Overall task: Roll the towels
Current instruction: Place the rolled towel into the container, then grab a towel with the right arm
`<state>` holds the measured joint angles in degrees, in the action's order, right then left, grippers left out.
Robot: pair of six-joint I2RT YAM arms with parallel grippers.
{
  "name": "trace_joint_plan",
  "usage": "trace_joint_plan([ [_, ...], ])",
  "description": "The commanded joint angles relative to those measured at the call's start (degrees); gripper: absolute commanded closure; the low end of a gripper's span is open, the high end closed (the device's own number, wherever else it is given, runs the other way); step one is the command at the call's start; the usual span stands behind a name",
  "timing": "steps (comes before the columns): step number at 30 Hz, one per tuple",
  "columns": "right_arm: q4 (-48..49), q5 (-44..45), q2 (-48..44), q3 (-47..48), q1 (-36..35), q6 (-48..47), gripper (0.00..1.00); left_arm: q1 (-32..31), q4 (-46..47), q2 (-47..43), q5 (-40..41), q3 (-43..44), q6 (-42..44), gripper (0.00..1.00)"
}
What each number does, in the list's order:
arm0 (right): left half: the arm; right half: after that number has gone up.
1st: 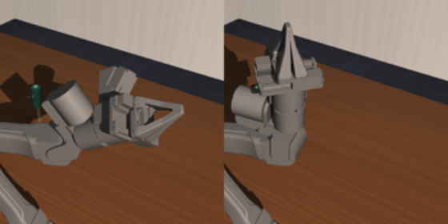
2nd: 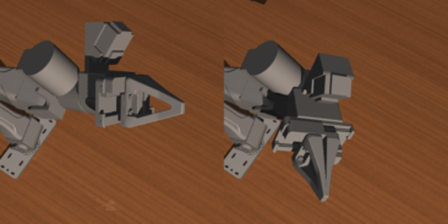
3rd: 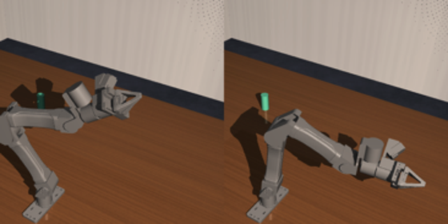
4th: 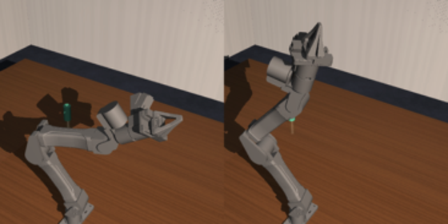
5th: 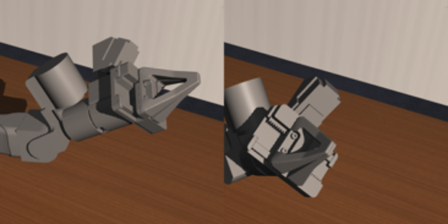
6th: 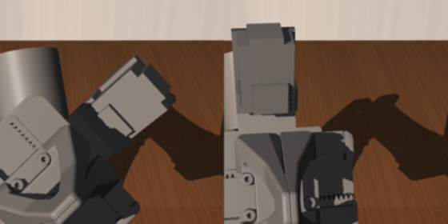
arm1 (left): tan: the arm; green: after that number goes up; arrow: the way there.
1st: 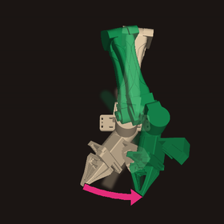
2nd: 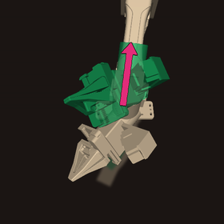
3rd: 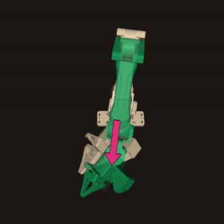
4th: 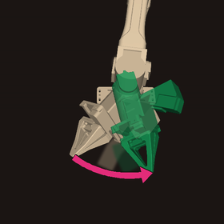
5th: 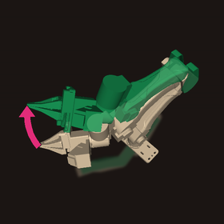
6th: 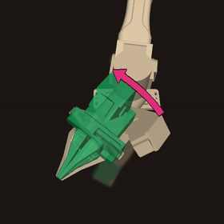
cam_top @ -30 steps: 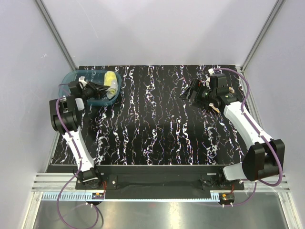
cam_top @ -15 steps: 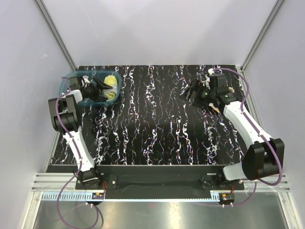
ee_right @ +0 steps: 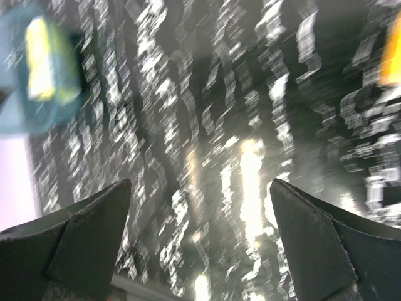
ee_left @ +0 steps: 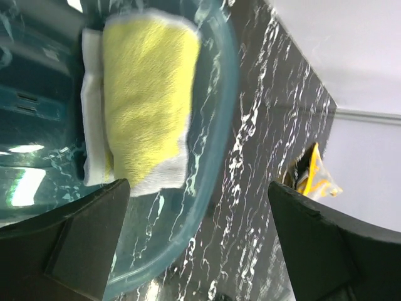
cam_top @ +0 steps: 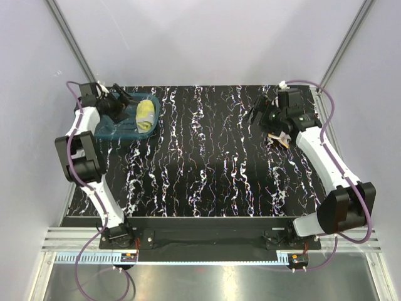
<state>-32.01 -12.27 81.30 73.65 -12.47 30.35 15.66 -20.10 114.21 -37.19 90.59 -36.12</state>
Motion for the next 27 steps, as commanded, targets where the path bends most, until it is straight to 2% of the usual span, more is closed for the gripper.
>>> trace_joint_plan([
  [1, -6.47, 15.67, 2.8, 6.41, 2.26, -2.92, 0.0, -0.02, -4.07, -7.75, 5.1, 2.67, 4.03, 0.01],
  [3, -9.82, 21.64, 6.67, 8.78, 4.98, -2.84, 0.0, -0.63, -5.39, -10.66, 8.25, 1.1, 6.31, 0.01],
  [4, -10.96, 22.37, 8.25, 9.49, 8.91, -1.97, 0.0, -1.24, -5.83, -14.07, 9.49, 0.3, 7.37, 0.01],
  [8, -10.62, 17.2, 15.71, 10.02, 16.85, -0.12, 0.0, -6.77, -8.45, -22.35, 13.18, -5.32, 12.9, 0.01],
  [9, -10.36, 16.67, 16.95, 10.55, 17.3, -0.03, 0.0, -9.74, -9.08, -23.93, 13.89, -6.2, 13.87, 0.01],
  [13, -9.74, 13.95, 23.54, 13.18, 17.39, -0.03, 0.0, -14.34, -9.35, -32.55, 14.34, -12.61, 15.73, 0.01],
  [17, -7.46, 8.68, 27.77, 14.95, 17.3, 0.15, 0.04, -14.78, -8.38, -38.18, 12.15, -20.43, 16.34, 0.01],
  [23, -4.82, 3.66, 26.81, 10.39, 17.13, 2.26, 0.05, -14.69, -13.29, -44.07, 13.01, -22.73, 21.96, 0.01],
  [27, -0.96, 0.34, 25.49, 5.72, 17.13, 5.59, 0.05, -14.78, -9.71, -47.76, 14.25, -27.03, 21.53, 0.01],
])
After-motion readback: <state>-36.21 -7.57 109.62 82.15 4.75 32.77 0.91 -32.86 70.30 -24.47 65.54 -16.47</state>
